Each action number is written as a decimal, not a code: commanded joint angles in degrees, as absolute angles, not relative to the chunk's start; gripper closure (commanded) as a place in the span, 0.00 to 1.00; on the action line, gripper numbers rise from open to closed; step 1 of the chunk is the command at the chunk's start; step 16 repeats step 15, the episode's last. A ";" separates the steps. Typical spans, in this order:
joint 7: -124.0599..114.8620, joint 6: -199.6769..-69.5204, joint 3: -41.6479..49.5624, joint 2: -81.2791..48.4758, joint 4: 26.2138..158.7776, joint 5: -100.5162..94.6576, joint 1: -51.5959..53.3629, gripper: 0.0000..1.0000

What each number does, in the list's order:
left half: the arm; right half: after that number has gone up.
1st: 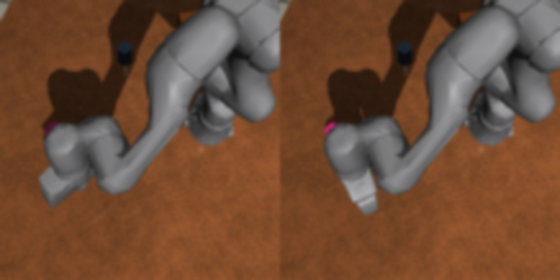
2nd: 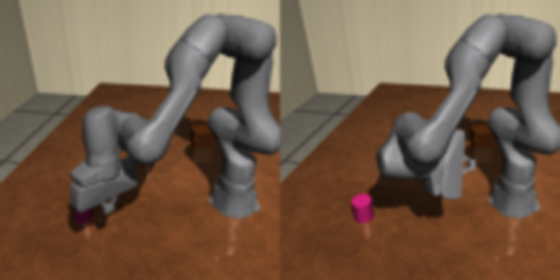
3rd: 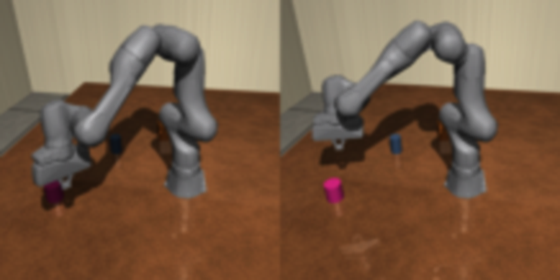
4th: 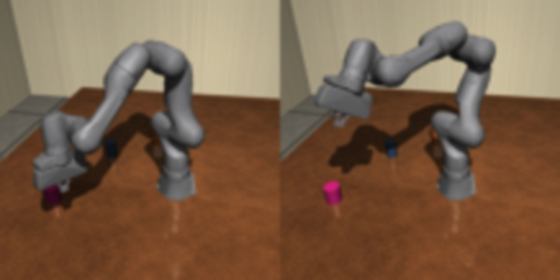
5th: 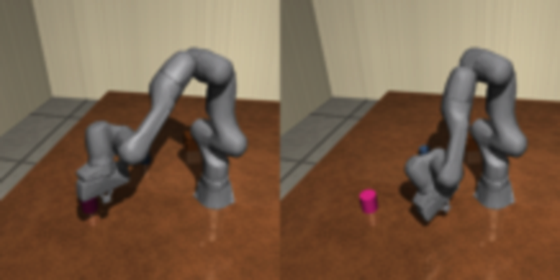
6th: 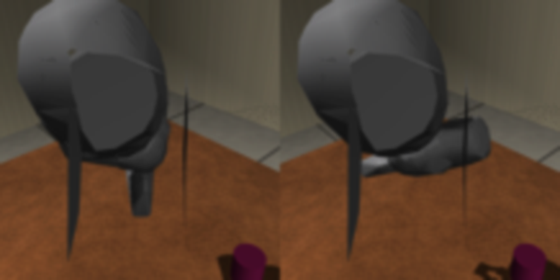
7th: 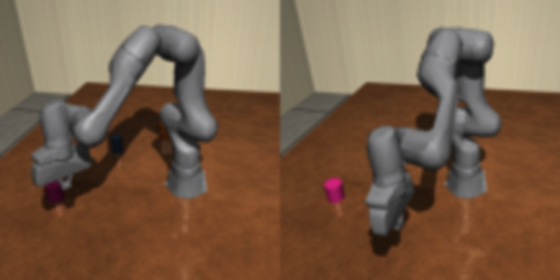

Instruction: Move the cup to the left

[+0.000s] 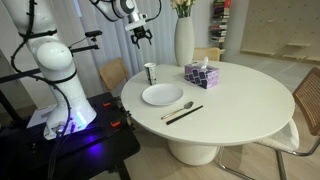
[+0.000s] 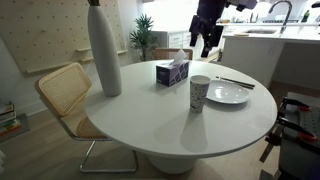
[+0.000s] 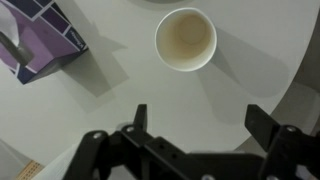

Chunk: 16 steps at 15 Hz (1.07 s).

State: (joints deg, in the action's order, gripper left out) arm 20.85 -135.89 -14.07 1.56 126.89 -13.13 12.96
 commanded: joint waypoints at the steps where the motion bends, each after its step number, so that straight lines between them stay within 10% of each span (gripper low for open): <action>1: 20.39 -133.85 -13.85 6.11 125.88 -11.15 13.54 0.00; 16: 20.59 -132.57 -13.05 7.12 124.72 -11.37 13.47 0.00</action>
